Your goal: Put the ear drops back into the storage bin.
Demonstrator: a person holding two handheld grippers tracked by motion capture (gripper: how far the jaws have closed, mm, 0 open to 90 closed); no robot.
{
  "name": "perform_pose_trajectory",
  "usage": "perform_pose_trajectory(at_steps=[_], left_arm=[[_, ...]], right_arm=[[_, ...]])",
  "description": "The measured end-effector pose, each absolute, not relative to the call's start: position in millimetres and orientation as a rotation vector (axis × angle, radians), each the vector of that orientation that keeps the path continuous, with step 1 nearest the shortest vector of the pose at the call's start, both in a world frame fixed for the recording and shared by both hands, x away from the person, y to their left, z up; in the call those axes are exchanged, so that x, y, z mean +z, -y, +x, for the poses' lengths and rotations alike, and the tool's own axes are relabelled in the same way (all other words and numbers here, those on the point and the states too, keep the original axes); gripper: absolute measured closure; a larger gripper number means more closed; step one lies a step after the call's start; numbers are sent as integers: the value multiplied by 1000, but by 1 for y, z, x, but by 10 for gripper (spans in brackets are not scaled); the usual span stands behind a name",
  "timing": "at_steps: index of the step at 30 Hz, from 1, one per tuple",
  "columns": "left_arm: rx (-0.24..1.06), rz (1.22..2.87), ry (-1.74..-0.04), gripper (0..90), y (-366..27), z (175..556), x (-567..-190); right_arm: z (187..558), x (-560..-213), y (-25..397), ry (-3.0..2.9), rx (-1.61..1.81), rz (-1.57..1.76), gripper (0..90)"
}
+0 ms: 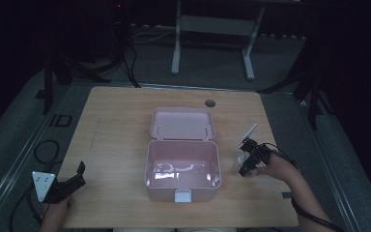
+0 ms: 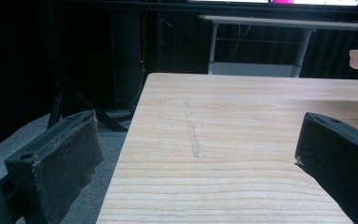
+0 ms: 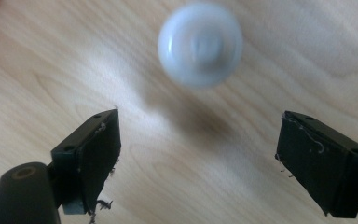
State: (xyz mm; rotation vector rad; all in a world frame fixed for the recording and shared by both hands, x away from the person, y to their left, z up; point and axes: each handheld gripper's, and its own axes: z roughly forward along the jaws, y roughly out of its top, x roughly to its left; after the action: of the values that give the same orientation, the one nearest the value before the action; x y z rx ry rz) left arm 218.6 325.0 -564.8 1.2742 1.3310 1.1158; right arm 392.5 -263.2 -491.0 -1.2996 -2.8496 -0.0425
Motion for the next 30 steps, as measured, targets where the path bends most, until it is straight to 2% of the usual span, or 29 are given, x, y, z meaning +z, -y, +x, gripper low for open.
perform_pose_trajectory(at_steps=[2,9,12,13,15,20,22,30], left_arm=[[1116,1275,-1330,4,-325,219,-565],[1115,1276,-1330,4,-325,219,-565],[1114,1277,-1328,4,-325,219,-565],[1114,1277,-1328,4,-325,219,-565],[1114,1277,-1327,4,-325,219,-565],[1114,1278,-1327,4,-325,219,-565],[1116,1279,-1327,4,-325,219,-565],[1116,1279,-1327,4,-325,219,-565]], right_arm=[[395,-490,261,2850,-35,-1309,170],[411,-491,248,2820,-25,-1294,341],[415,-494,245,2812,-10,-1288,364],[418,-496,244,2810,-4,-1293,418],[419,-496,243,2813,-1,-1287,453],[422,-501,238,2826,66,-1259,507],[422,-502,236,2829,64,-1242,577],[418,-500,231,2914,103,-1126,593]])
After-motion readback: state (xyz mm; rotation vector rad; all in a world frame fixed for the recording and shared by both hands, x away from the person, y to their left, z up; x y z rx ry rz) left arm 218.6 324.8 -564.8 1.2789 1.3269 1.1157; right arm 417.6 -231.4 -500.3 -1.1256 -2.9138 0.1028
